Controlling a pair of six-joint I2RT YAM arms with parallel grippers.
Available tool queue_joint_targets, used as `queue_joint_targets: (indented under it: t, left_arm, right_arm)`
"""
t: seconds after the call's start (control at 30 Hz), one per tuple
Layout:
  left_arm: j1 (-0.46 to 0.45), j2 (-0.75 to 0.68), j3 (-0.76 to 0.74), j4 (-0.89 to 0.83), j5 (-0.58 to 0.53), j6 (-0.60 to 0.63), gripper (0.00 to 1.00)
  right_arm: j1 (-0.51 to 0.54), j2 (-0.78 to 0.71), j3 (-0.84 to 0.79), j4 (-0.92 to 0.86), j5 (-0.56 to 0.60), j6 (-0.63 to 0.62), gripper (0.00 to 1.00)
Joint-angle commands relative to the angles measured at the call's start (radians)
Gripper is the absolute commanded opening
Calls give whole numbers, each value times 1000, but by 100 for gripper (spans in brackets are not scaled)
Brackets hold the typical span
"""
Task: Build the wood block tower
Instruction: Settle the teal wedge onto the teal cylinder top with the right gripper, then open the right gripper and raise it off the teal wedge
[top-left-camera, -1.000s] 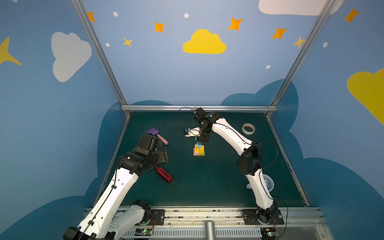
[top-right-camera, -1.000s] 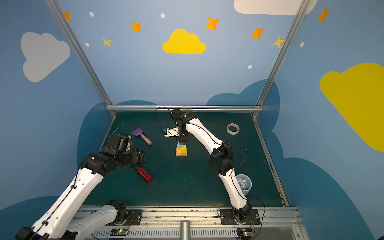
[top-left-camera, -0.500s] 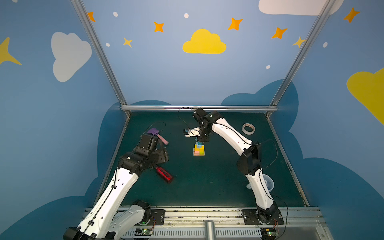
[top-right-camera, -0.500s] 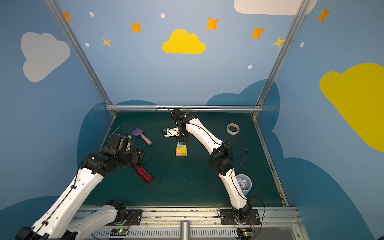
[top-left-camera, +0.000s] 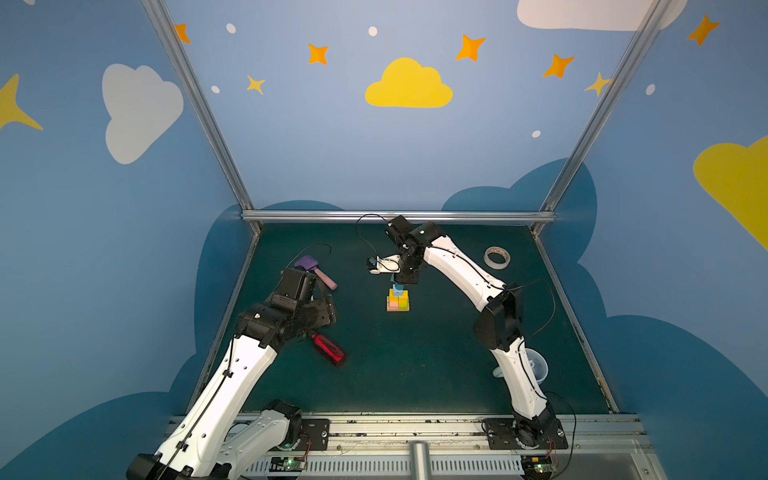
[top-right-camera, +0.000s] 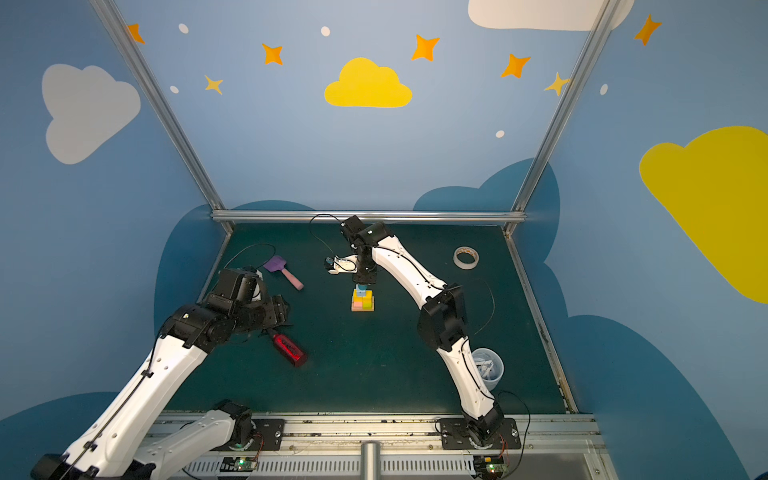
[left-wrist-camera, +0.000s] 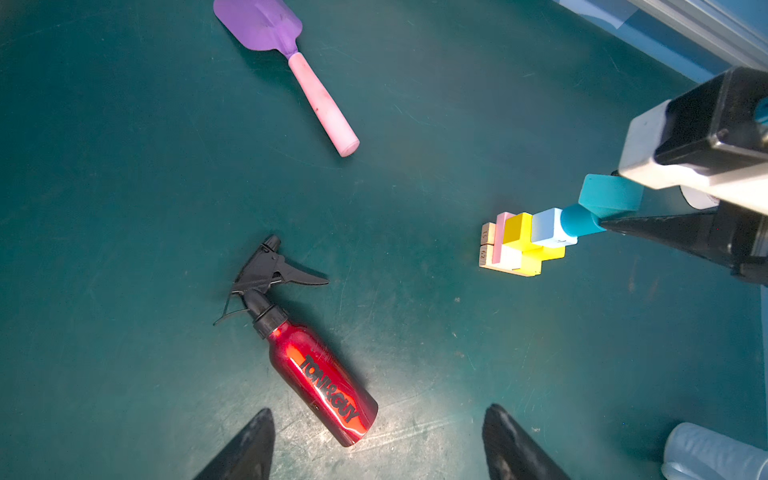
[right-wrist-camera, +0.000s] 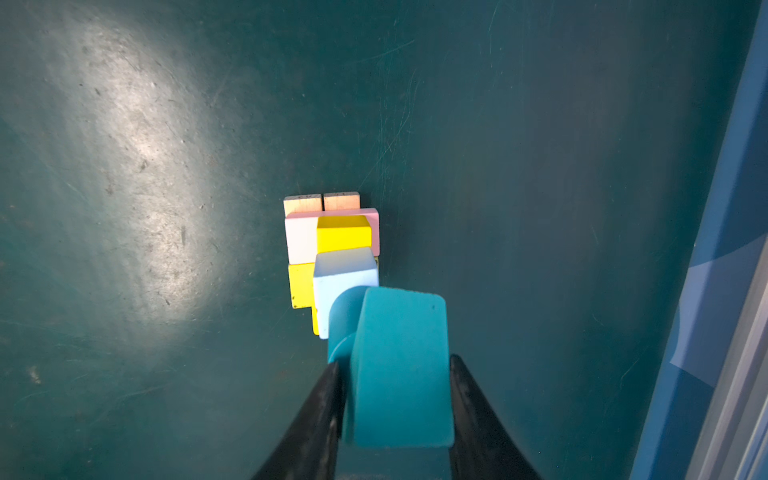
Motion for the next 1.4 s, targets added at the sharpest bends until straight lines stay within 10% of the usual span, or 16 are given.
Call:
queue_joint_targets:
  t: [0.0, 1.37]
  left_arm:
    - [5, 0, -5, 7, 5, 10, 79]
    - [7, -6, -17, 8, 5, 8, 79]
  right_arm:
    - [7, -37, -17, -18, -7, 5, 39]
    - [11, -56, -15, 0, 2, 14, 58]
